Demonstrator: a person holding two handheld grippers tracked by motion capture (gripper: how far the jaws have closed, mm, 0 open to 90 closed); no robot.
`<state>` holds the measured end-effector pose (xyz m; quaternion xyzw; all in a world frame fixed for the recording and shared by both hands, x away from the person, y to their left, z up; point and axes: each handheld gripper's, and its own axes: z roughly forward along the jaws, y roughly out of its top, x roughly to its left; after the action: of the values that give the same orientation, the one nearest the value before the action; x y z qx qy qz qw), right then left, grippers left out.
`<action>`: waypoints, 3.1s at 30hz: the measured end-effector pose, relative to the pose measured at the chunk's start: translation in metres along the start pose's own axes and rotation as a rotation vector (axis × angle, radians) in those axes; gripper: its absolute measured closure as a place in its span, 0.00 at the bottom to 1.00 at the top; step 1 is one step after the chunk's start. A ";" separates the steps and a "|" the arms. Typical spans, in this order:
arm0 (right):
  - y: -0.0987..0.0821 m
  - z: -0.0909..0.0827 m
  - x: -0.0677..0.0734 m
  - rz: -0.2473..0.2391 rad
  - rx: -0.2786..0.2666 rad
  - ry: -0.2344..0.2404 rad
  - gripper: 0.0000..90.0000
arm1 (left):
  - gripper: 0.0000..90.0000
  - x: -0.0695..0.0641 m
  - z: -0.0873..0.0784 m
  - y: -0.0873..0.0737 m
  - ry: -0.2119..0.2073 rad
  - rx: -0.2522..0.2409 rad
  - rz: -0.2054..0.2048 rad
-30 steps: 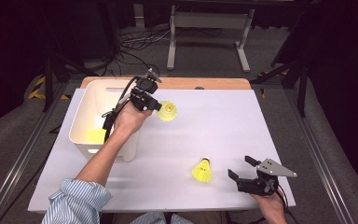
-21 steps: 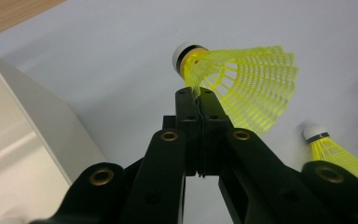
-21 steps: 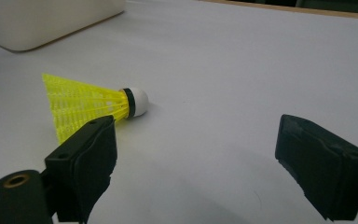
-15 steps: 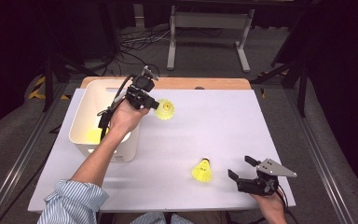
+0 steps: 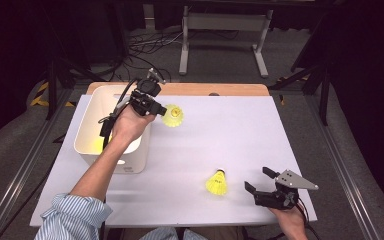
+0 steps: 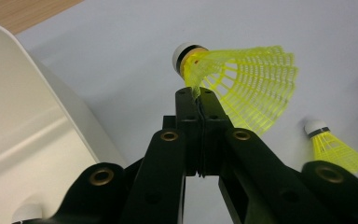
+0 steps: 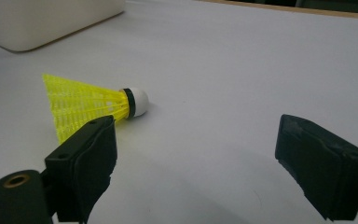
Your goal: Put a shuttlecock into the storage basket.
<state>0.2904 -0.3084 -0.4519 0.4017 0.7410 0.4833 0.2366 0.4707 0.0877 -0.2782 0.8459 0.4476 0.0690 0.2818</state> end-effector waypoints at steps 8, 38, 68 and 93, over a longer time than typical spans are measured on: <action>0.000 -0.001 -0.001 0.002 -0.004 -0.006 0.15 | 0.99 0.004 -0.005 -0.002 0.007 -0.007 -0.005; 0.000 0.000 0.000 -0.001 -0.001 -0.003 0.15 | 0.99 0.017 -0.025 -0.007 0.045 -0.031 -0.013; 0.000 -0.002 -0.004 0.001 -0.020 -0.021 0.15 | 0.99 0.036 -0.047 -0.018 0.067 -0.077 -0.065; 0.000 -0.001 -0.003 0.007 -0.013 -0.021 0.15 | 0.99 0.058 -0.058 -0.034 0.100 -0.084 -0.122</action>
<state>0.2911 -0.3114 -0.4520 0.4077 0.7339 0.4848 0.2453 0.4592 0.1731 -0.2557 0.8000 0.5083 0.1125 0.2981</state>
